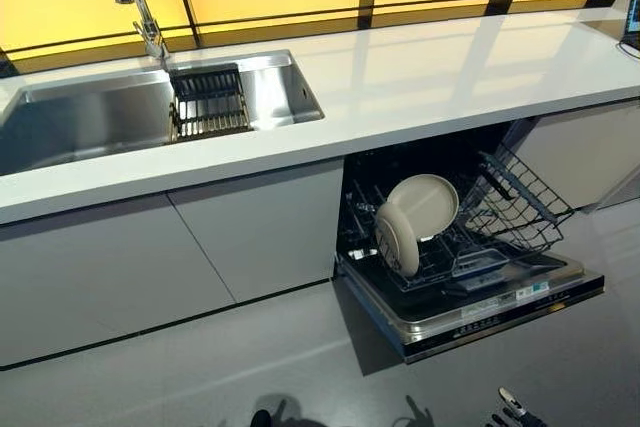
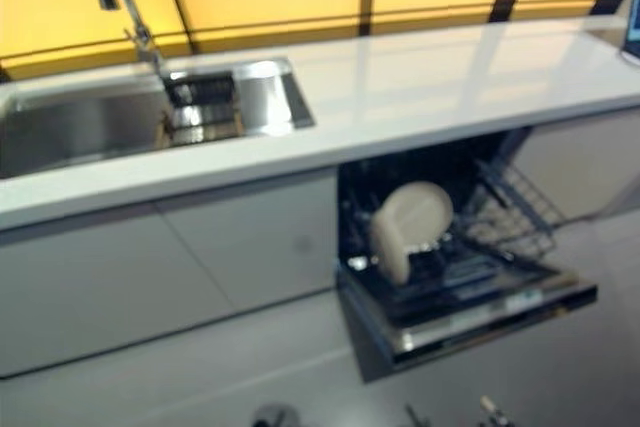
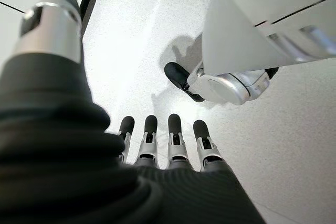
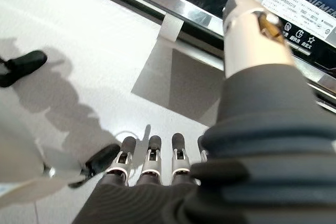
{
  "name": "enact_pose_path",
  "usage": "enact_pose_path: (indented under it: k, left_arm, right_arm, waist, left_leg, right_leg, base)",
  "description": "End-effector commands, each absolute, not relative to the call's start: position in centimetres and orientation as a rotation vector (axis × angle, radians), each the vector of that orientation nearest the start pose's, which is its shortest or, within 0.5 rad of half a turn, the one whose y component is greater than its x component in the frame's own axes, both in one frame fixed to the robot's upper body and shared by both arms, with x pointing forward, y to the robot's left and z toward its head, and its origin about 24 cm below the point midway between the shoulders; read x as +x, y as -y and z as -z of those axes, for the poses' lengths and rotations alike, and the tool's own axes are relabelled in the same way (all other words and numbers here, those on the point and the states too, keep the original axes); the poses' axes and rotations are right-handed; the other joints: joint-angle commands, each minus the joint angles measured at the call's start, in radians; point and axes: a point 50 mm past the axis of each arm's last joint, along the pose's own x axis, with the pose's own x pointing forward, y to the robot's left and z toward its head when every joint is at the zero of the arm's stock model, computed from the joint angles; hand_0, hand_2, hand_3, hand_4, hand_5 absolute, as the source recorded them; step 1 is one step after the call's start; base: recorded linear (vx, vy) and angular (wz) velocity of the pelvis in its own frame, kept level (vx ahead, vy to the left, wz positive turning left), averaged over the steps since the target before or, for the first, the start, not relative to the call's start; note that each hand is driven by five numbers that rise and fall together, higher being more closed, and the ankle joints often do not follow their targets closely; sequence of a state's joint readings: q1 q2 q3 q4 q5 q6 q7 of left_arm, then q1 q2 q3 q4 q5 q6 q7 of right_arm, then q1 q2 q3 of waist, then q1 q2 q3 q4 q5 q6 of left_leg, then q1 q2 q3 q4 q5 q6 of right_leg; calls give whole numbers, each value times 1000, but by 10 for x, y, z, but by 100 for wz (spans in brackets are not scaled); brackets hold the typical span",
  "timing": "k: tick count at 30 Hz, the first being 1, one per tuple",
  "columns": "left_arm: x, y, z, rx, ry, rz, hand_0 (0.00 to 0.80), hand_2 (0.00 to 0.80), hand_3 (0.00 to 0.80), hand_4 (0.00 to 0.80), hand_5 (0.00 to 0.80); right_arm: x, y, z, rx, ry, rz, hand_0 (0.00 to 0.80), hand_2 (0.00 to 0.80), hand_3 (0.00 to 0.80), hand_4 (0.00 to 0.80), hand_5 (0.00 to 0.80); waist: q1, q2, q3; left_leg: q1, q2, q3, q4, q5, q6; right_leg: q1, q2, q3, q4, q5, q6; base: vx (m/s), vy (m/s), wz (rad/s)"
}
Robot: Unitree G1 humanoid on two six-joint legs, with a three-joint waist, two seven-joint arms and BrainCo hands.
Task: Take plates into dishwasher
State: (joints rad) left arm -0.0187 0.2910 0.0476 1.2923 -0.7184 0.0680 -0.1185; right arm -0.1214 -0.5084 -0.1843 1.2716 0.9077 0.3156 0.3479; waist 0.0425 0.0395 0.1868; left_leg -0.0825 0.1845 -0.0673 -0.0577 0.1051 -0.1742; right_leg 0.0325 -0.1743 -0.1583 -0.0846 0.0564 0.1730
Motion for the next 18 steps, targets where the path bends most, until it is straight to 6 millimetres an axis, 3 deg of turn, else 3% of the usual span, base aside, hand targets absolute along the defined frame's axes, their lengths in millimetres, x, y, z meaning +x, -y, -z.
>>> enact_pose_path:
  k: [1,10,18]
  left_arm:
    - [103,-268,150,-466,-1082,-544,0,0,0,0,0]
    - [105,-260,152,-473,-1074,-511,0,0,0,0,0]
    - [113,-252,152,-563,-1012,-506,0,0,0,0,0]
  right_arm:
    - [147,326,104,835,-820,532,0,0,0,0,0]
    - [147,325,106,881,-789,580,0,0,0,0,0]
    - [189,335,80,1019,-526,602,0,0,0,0,0]
  waist:
    - [8,-20,59]
    - [13,7,72]
    - [21,68,160]
  left_leg:
    - [8,-10,-10,-13,11,58]
    - [2,-25,-29,-14,21,54]
    - [-79,-50,-39,112,-1,57]
  right_leg:
    - [-40,10,-14,148,-78,-74]
    - [-33,9,-31,164,-94,-87]
    - [-116,-23,-38,296,-144,-118]
  base:
    - [-28,-10,3]
    - [-8,0,9]
    - [-98,77,7]
